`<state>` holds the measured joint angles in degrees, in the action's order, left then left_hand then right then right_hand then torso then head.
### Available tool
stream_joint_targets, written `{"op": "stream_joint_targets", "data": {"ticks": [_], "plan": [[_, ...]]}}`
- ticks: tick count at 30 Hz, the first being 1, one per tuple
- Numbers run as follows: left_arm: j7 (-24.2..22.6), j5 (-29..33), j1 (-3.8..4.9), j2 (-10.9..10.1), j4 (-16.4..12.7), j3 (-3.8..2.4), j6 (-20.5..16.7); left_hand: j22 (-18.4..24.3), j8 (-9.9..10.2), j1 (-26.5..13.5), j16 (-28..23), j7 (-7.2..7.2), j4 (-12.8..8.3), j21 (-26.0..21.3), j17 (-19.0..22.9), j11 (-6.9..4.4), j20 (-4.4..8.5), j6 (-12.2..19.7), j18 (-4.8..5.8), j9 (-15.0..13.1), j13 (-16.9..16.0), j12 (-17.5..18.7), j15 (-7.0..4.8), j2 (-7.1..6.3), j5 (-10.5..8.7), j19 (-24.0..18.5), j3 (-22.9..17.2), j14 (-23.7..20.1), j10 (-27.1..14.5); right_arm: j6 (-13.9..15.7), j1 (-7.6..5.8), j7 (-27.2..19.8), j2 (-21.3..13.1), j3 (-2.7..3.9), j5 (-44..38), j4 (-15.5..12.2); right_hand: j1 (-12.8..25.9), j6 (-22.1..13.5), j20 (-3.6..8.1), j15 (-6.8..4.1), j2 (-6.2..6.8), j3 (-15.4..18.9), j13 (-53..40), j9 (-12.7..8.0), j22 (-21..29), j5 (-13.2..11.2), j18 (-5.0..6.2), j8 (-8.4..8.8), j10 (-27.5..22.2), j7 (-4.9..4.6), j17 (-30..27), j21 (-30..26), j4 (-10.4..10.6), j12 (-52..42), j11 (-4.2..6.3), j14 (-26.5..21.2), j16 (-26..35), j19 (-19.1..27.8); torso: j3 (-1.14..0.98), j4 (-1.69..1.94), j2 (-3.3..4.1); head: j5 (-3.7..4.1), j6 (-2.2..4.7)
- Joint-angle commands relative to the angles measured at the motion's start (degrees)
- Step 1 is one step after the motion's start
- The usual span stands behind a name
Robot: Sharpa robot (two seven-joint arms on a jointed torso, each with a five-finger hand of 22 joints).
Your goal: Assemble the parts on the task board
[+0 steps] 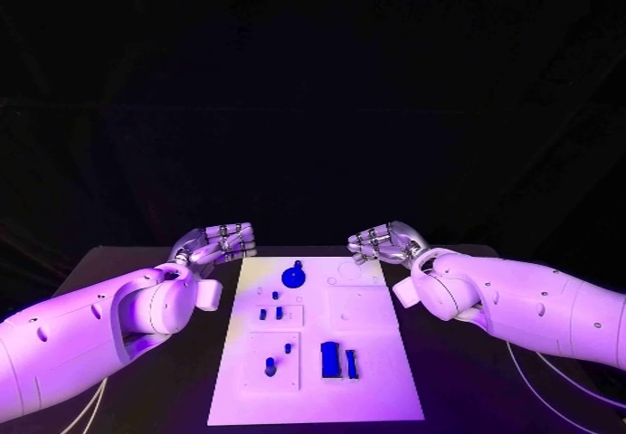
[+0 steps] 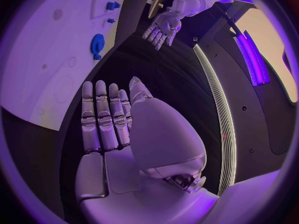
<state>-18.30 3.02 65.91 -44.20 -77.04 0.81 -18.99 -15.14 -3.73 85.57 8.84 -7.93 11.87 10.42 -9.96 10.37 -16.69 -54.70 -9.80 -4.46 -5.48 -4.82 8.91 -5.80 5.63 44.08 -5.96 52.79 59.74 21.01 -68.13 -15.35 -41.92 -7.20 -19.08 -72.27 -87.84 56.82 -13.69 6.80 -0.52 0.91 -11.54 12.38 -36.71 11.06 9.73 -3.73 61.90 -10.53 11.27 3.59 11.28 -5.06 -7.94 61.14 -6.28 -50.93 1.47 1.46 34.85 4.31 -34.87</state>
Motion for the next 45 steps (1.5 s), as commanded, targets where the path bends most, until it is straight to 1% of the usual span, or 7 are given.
{"op": "stream_joint_targets", "data": {"ticks": [1, 5, 6, 23, 24, 27, 45], "plan": [[-4.6, 3.6, -0.23, 1.5, 1.9, -0.09, -3.2, 3.1, 0.1, 0.4, -3.7, -0.01, -0.3, -3.8, 2.6, 0.37, -0.04, 0.7, 1.03, 0.7, 1.6, 1.2, 0.54, 0.97, 0.33, -0.3, 1.7, -1.1, -1.3, -2.7, 0.07, -6.9, 1.5, 0.13, 6.1, 2.7, 1.1, -0.3, -0.47, 0.55, -0.44, -0.2, 2.8, -1.6, 3.7, -0.1, 0.86, 0.11, 0.1, -0.43, -2.2, -0.1, -0.7, 0.9, -0.4, 0.3, 1.8, 1.8, -0.08, 0.47, -0.67, -0.07, 0.9], [-5.0, 3.7, -0.41, 2.7, 3.0, -0.11, -3.4, 5.0, 0.1, 0.7, -5.2, -0.43, -0.6, -5.7, 4.4, 0.84, -0.03, 0.5, 1.24, 0.8, 1.9, 1.3, 1.01, 1.47, 0.31, 0.8, 2.9, -1.0, -2.1, -2.8, 0.1, -7.8, 2.3, 0.21, 6.8, 4.1, 2.2, -0.2, -0.84, 0.74, -0.64, -0.3, 5.7, -3.5, 7.9, 0.0, 0.92, 0.09, 0.6, -0.53, -4.7, 0.0, -1.8, 1.2, -0.68, 1.1, 2.7, 2.3, -0.2, 0.8, -0.7, -0.2, 0.94], [-2.0, 1.7, -0.34, 2.2, 2.7, -0.04, -1.7, 7.7, 3.7, -25.3, -8.8, 2.42, -4.0, -10.4, 5.8, -2.76, 4.94, 16.7, 3.49, 4.5, 5.5, 4.8, -2.23, 5.8, -5.63, -13.0, 6.0, -16.4, -19.2, -0.8, 0.04, -3.7, 2.1, 0.18, 3.6, 3.7, 27.5, -17.2, 3.46, -1.58, 0.52, -0.9, 6.9, -5.8, 15.7, -3.3, -2.93, 3.73, -18.2, 3.01, -6.2, -3.6, -4.3, 5.1, 2.05, -17.9, 6.3, 16.7, -0.05, 0.39, -0.49, -0.14, 0.81], [-8.7, -1.6, -4.17, 0.3, -8.4, -0.59, -18.3, 15.1, 3.7, -53.8, -8.8, 7.93, -7.6, -10.4, 10.0, -6.22, 10.54, 34.8, 5.42, 4.5, 5.5, 4.8, -8.91, 5.8, -5.63, -27.6, 6.0, -33.7, -38.5, 15.9, 5.58, -11.2, -1.3, 5.08, 14.4, -11.2, 56.3, -36.0, 8.33, -6.8, 0.52, -0.9, 11.5, -12.4, 26.1, -7.0, -5.11, 3.73, -38.9, 6.48, -11.3, -3.6, -11.3, 5.1, 7.94, -38.3, 6.3, 33.0, -1.47, -1.46, -3.67, -4.31, 0.49], [-9.2, -1.9, -4.46, 0.1, -9.2, -0.63, -19.5, 15.1, 3.7, -55.1, -8.8, 7.93, -7.7, -10.4, 10.0, -10.37, 10.8, 35.5, 9.8, 4.5, 5.5, 4.8, -8.91, 5.8, -5.63, -28.2, 6.0, -34.5, -39.4, 17.2, 6.0, -11.8, -1.6, 5.46, 15.2, -12.4, 57.6, -36.9, 8.56, -6.8, 0.52, -0.9, 11.5, -12.4, 26.5, -11.1, -5.11, 3.73, -39.9, 10.53, -11.3, -3.6, -11.3, 5.1, 7.94, -39.2, 6.3, 33.8, -1.47, -1.46, -3.67, -4.31, 0.49], [-10.6, -2.6, -5.23, -0.2, -11.4, -0.73, -22.8, 15.1, 3.7, -59.1, -8.8, 7.93, -11.9, -10.4, 10.0, -10.37, 11.56, 38.1, 9.8, 4.5, 5.5, 4.8, -8.91, 5.8, -5.63, -30.3, 6.0, -36.9, -42.1, 20.6, 7.14, -13.3, -2.3, 6.46, 17.5, -15.4, 61.6, -39.5, 9.24, -6.8, 0.52, -0.9, 11.5, -12.4, 27.8, -11.1, -9.73, 3.73, -42.8, 10.53, -11.3, -3.6, -11.3, 5.1, 7.94, -42.1, 6.3, 36.0, -1.47, -1.46, -3.67, -4.31, 0.49], [-11.5, -3.0, -5.75, -0.5, -12.9, -0.81, -25.1, 15.1, 3.7, -72.9, -8.8, 7.93, -11.9, -10.4, 10.0, -10.37, 16.69, 46.8, 9.8, 4.5, 5.5, 4.8, -8.91, 5.8, -5.63, -37.4, 6.0, -45.2, -51.3, 23.1, 7.97, -14.4, -2.8, 7.2, 19.1, -17.7, 75.3, -48.5, 13.69, -6.8, 0.52, -0.9, 11.5, -12.4, 32.5, -11.1, -9.73, 3.73, -52.8, 10.53, -11.3, -3.6, -11.3, 5.1, 7.94, -52.0, 6.3, 43.7, -1.47, -1.46, -3.67, -4.31, 0.49]]}}
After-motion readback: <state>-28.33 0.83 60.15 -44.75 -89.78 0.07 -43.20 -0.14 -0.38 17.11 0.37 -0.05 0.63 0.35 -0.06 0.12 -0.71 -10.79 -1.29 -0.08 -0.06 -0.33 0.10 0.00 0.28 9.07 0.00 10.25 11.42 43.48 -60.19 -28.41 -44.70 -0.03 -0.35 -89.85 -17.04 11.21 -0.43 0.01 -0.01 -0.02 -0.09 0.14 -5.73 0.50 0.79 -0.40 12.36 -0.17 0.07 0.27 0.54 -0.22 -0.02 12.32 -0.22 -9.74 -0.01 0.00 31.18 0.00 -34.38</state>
